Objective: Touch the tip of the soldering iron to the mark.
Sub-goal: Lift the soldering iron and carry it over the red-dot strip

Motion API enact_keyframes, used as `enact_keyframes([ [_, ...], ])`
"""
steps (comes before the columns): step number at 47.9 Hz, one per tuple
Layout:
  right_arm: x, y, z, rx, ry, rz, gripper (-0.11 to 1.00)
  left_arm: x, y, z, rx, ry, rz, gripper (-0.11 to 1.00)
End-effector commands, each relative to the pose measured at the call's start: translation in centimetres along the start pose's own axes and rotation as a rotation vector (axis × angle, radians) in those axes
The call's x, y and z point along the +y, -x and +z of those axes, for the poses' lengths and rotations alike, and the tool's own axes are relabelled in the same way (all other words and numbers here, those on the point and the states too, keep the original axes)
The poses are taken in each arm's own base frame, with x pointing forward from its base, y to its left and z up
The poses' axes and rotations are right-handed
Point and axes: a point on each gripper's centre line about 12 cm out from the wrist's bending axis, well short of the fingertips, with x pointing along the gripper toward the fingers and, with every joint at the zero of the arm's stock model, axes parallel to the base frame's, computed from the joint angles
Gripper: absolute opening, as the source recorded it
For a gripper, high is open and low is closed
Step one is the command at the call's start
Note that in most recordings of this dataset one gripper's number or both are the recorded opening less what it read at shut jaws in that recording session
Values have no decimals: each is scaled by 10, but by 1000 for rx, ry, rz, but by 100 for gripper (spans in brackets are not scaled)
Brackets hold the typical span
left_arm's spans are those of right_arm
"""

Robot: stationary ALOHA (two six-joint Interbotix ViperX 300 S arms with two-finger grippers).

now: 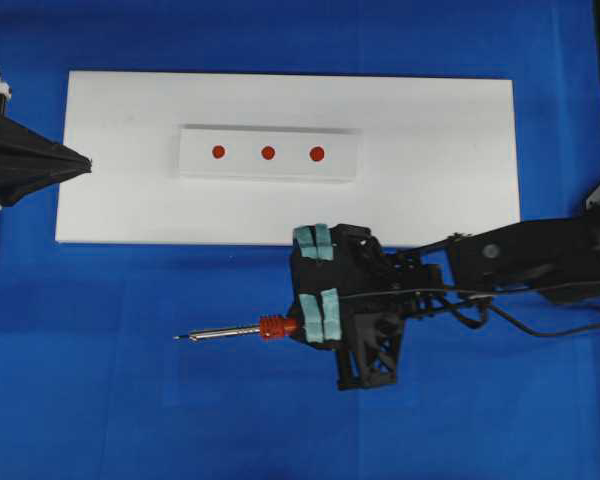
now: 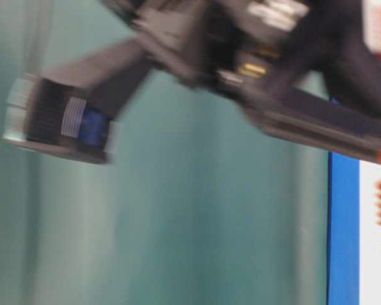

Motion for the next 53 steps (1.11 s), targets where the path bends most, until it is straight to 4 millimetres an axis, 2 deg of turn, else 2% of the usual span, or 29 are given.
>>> enact_keyframes([
  [1, 9, 26, 22, -40, 16, 15, 6, 0, -2, 5, -15, -2, 1, 0],
  [6, 10, 33, 26, -26, 32, 7, 6, 0, -1, 4, -15, -2, 1, 0],
  [23, 9, 33, 26, -28, 59, -4, 6, 0, -1, 5, -17, 0, 1, 0],
  [33, -1, 34, 28, -29, 82, -34, 6, 0, -1, 5, -17, 0, 1, 0],
  [39, -18, 38, 31, -22, 91, -79, 6, 0, -1, 5, -18, 0, 1, 0],
  [53, -77, 52, 44, 11, 126, -220, 6, 0, -1, 5, -17, 0, 1, 0],
])
